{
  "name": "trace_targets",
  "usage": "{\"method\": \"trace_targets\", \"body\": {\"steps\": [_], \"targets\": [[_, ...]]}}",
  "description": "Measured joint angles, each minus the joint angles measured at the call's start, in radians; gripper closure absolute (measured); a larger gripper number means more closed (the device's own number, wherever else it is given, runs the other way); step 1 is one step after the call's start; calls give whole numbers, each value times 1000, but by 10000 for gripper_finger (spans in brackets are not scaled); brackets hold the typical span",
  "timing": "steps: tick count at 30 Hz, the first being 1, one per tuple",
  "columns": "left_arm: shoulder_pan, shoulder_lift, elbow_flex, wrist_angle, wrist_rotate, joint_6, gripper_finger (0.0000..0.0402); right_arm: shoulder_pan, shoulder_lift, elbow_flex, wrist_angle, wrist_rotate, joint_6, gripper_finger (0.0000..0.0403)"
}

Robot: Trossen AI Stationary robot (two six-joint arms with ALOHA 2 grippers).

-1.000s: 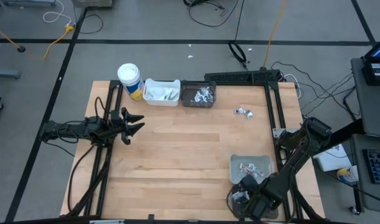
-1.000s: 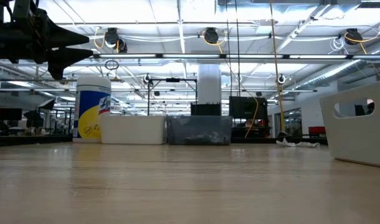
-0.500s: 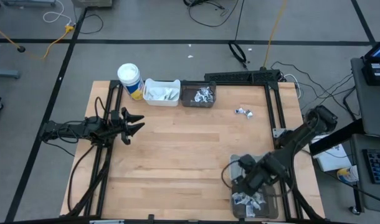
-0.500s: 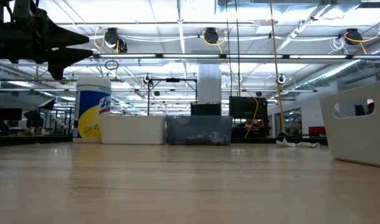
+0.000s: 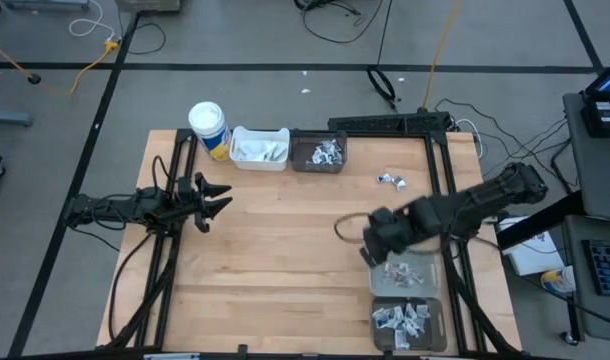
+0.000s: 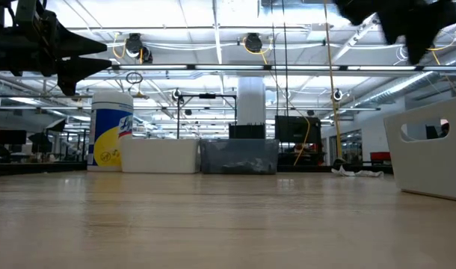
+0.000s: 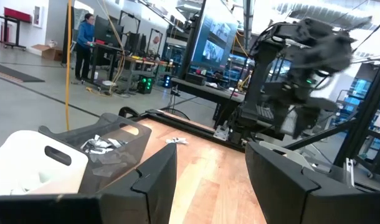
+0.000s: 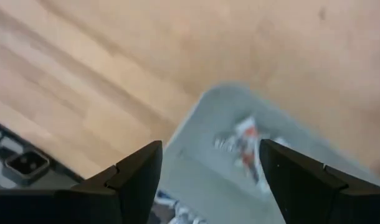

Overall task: Pick & Place First Aid Supplies
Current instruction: Put the blue alcohol pad into the bottom black bin

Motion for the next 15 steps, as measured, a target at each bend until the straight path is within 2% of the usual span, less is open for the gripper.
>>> {"method": "trace_targets", "body": {"steps": [15], "targets": [[0,0,0,0,0,0,206,-572,13,2,13,-110,-455,140]]}}
